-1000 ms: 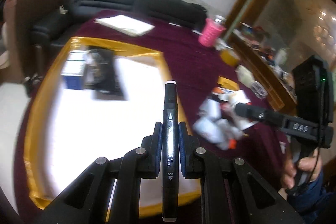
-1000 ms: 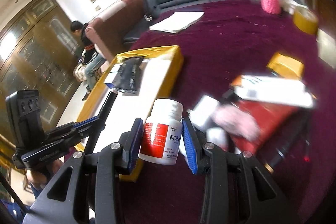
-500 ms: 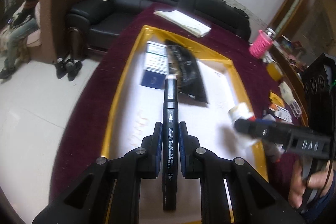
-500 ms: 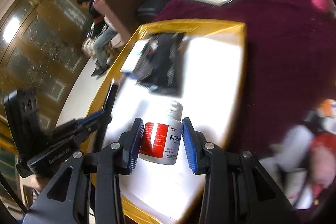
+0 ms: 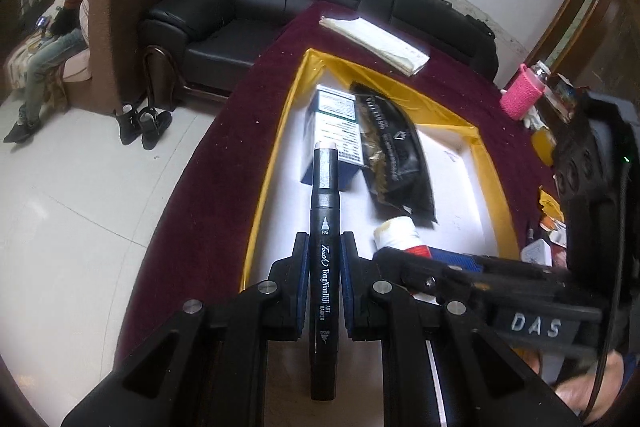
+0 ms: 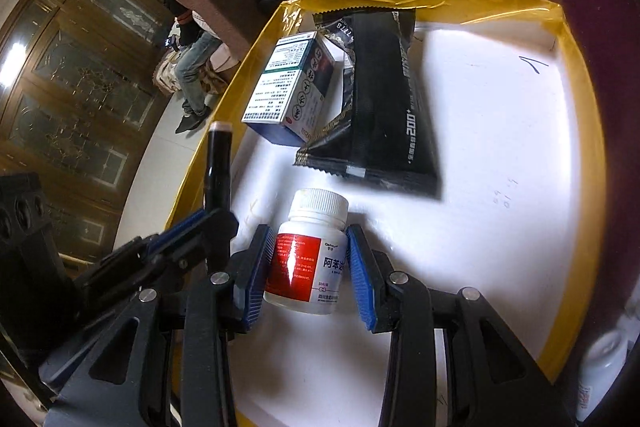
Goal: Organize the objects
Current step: 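Carry marker and bottle to tray and open both tools to release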
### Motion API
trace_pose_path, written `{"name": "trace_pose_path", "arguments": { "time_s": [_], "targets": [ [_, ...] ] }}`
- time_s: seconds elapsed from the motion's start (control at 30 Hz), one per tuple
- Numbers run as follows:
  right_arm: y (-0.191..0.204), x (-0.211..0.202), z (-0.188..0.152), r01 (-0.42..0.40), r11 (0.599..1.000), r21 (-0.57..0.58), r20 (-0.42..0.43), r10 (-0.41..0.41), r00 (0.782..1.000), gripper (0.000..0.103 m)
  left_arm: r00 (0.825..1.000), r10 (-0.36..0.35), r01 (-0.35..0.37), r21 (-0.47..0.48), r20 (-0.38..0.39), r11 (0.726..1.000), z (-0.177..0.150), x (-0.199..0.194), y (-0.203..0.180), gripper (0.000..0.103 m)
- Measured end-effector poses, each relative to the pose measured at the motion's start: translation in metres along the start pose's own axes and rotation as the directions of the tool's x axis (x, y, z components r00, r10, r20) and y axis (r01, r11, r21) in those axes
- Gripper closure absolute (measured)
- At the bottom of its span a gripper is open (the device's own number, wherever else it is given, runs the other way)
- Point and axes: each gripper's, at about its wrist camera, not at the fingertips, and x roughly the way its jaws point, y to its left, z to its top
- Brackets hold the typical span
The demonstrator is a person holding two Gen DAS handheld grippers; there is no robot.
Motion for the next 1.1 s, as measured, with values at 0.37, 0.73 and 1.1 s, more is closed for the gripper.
{"name": "trace_pose_path", "arguments": {
  "time_s": [0.37,0.73,1.1],
  "targets": [
    [0.003,-0.001,-0.001,0.058,0.998,0.030,0.035,-0.059,0.998,0.067,0.999,-0.022,0.024,-0.023,0.049,0.999,0.003,-0.026,0.017,0.090],
    [0.027,0.009,-0.005,0.032,0.999,0.000,0.029,-0.032,0.999,0.066,0.992,-0.036,0.039,-0.022,0.118,0.999,-0.008,-0.064,0.029,0.089],
    [0.009,-0.010,-0.008,0.023,0.999,0.023,0.057,-0.024,0.998,0.066,0.992,-0.054,0.053,0.007,0.110,0.999,-0.016,-0.065,0.009,0.089]
  ]
}}
